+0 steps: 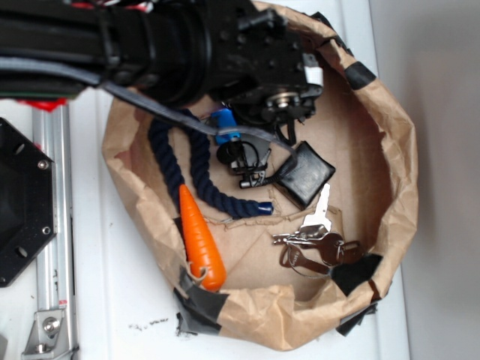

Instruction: Grab the blue block.

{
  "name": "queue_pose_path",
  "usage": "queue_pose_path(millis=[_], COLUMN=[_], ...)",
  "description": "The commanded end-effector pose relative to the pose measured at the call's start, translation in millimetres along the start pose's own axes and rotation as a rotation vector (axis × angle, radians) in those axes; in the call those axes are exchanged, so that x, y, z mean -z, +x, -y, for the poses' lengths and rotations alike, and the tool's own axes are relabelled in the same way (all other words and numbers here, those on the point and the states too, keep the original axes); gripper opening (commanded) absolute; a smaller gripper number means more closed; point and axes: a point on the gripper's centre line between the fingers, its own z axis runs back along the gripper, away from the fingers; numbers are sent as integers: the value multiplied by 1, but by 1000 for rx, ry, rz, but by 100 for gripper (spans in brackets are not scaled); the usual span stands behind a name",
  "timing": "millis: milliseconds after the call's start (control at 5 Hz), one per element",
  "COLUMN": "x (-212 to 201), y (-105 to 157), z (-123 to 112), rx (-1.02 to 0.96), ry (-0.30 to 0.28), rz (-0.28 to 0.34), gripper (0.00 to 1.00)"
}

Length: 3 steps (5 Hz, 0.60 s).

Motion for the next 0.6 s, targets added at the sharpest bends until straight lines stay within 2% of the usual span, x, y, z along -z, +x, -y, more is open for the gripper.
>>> queue_pose_path(millis=[0,200,400], x=[-44,-93,-143], y=[-9,-18,-21], z=[17,36,53], rx=[-76,-52,44], ry=[34,100,118], rz=[2,170,128], gripper=[0,0,0])
